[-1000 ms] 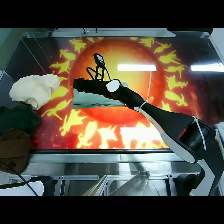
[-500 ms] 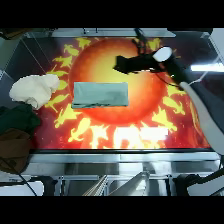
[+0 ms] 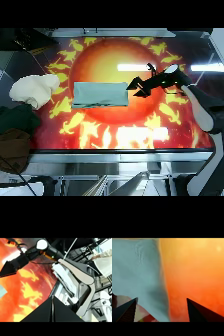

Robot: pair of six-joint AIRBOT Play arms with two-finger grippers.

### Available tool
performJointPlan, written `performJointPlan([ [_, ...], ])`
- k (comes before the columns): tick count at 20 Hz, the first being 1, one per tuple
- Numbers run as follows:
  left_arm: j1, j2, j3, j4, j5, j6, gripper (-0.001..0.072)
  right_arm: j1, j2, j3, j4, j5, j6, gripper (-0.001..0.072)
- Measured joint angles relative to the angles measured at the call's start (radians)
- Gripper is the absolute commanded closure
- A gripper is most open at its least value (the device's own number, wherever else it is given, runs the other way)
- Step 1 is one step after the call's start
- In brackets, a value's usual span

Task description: Fold the shirts.

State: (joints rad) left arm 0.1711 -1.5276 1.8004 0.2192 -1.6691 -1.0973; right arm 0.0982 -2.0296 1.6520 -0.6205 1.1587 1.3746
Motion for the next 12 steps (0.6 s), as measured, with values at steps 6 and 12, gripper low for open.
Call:
performJointPlan([
  [6, -0.002, 0.001, -0.023, -0.002, 0.000, 0.004, 0.0688, 0.126, -0.088, 0.002, 0.220, -0.172, -0.132, 0.0575],
  [12, -0.002, 0.001, -0.026, -0.003, -0.032, 0.006, 0.0688, 0.164, -0.078, 0.000, 0.400, -0.219, -0.220, 0.0696],
])
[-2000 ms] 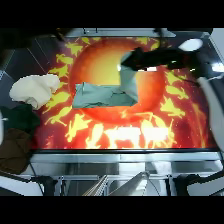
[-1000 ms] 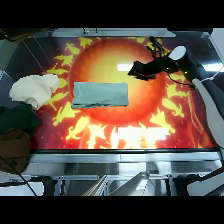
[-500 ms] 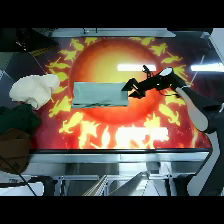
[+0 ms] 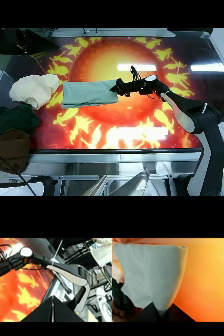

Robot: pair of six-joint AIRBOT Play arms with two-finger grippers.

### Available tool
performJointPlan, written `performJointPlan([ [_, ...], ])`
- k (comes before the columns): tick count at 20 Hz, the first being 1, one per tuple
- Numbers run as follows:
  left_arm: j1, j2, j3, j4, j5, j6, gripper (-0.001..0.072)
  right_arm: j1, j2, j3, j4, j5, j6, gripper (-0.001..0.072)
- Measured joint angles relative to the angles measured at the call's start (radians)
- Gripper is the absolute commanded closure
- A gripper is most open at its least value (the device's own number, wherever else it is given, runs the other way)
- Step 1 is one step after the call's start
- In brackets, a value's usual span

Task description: Fold the shirts.

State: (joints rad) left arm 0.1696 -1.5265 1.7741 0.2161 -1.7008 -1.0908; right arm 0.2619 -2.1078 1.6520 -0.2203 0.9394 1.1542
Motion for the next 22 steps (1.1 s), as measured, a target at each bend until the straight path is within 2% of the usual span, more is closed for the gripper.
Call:
performJointPlan([
  [4, 0.000, 0.000, 0.000, -0.001, -0.014, 0.000, 0.0688, -0.073, 0.142, 0.000, -0.016, 0.013, 0.017, 0.0696],
  [6, 0.000, 0.000, 0.000, -0.001, -0.021, -0.001, 0.0688, -0.169, 0.273, 0.000, -0.136, 0.067, 0.120, 0.0696],
  [10, 0.000, 0.000, 0.000, 0.001, -0.027, 0.000, 0.0688, -0.451, 0.581, 0.001, -0.496, 0.232, 0.421, 0.0694],
  [13, 0.000, 0.000, 0.000, 0.002, -0.028, 0.009, 0.0688, -0.694, 0.764, 0.002, -0.682, 0.344, 0.554, 0.0694],
  [17, 0.000, 0.000, 0.000, 0.002, -0.037, 0.016, 0.0688, -1.018, 0.866, 0.000, -0.841, 0.526, 0.627, 0.0693],
  [22, -0.018, 0.000, 0.000, 0.002, -0.049, 0.016, 0.0688, -1.327, 0.869, 0.000, -1.008, 0.753, 0.645, 0.0693],
])
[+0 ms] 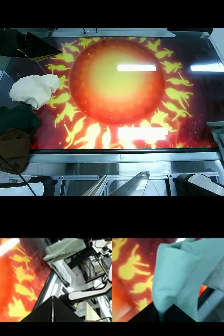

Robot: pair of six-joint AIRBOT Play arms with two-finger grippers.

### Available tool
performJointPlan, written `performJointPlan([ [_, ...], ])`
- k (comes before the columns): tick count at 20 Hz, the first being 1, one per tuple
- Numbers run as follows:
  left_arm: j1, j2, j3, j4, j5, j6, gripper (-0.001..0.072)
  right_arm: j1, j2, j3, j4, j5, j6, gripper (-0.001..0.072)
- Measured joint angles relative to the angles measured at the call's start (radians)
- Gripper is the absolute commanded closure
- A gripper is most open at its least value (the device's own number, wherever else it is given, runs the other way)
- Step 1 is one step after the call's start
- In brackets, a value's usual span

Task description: Fold the shirts.

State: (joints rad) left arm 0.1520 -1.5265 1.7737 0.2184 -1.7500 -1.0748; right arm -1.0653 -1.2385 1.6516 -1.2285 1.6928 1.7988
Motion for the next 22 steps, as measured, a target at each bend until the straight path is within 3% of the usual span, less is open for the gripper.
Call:
performJointPlan([
  [8, -0.082, 0.000, 0.000, 0.000, -0.002, 0.001, 0.0688, -0.258, -0.002, -0.005, -0.205, 0.122, -0.043, 0.0690],
  [9, -0.095, 0.000, 0.000, 0.000, -0.002, 0.002, 0.0688, -0.268, -0.002, -0.012, -0.213, 0.124, -0.053, 0.0532],
  [10, -0.108, 0.000, 0.000, 0.000, -0.002, 0.003, 0.0688, -0.275, -0.002, -0.021, -0.217, 0.126, -0.060, 0.0197],
  [11, -0.122, 0.000, 0.000, 0.000, -0.002, 0.002, 0.0688, -0.280, -0.002, -0.032, -0.223, 0.133, -0.066, 0.0021],
  [12, -0.134, 0.000, 0.000, 0.000, -0.002, 0.002, 0.0688, -0.283, -0.002, -0.042, -0.237, 0.135, -0.073, 0.0021],
  [19, -0.169, 0.000, 0.000, 0.000, 0.006, 0.002, 0.0688, -0.290, -0.002, -0.063, -0.297, 0.140, -0.082, 0.0043],
  [20, -0.170, 0.000, 0.000, 0.000, 0.013, 0.002, 0.0688, -0.286, -0.002, -0.064, -0.293, 0.135, -0.078, 0.0307],
  [21, -0.171, 0.000, 0.000, 0.000, 0.023, 0.002, 0.0689, -0.280, -0.002, -0.065, -0.274, 0.129, -0.068, 0.0685],
  [22, -0.171, 0.000, 0.000, 0.000, 0.033, 0.002, 0.0689, -0.266, -0.002, -0.065, -0.235, 0.119, -0.064, 0.0693],
])
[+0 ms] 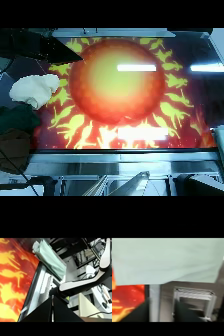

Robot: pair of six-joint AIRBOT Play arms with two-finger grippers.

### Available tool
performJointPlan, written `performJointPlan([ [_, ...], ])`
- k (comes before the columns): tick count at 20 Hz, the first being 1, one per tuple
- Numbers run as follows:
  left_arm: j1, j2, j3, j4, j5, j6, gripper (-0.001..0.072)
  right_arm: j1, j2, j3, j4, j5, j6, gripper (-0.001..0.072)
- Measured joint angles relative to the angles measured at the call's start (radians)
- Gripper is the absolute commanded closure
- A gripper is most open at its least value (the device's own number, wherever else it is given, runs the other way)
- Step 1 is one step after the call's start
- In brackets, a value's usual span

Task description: Fold the shirts.

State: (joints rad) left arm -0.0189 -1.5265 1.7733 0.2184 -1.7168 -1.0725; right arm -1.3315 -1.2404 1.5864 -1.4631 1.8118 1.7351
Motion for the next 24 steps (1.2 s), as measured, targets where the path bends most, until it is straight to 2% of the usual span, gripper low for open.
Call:
performJointPlan([
  [4, -0.001, 0.000, 0.000, 0.003, 0.043, 0.027, 0.0692, 0.167, 0.013, -0.010, 0.158, -0.069, -0.019, 0.0694],
  [7, -0.019, 0.018, -0.049, 0.054, 0.037, 0.025, 0.0692, 0.415, 0.086, -0.114, 0.213, -0.170, -0.047, 0.0694],
  [10, -0.077, 0.127, -0.296, 0.083, 0.048, 0.028, 0.0695, 0.719, 0.231, -0.375, 0.245, -0.301, -0.061, 0.0694],
  [15, -0.175, 0.418, -0.886, 0.101, 0.249, 0.053, 0.0694, 1.174, 0.460, -0.841, 0.288, -0.534, -0.066, 0.0693],
  [19, -0.197, 0.566, -1.125, 0.101, 0.342, 0.053, 0.0696, 1.305, 0.507, -0.954, 0.341, -0.596, -0.072, 0.0692],
  [24, -0.203, 0.659, -1.200, 0.101, 0.389, 0.042, 0.0695, 1.343, 0.520, -0.987, 0.391, -0.612, -0.083, 0.0692],
])
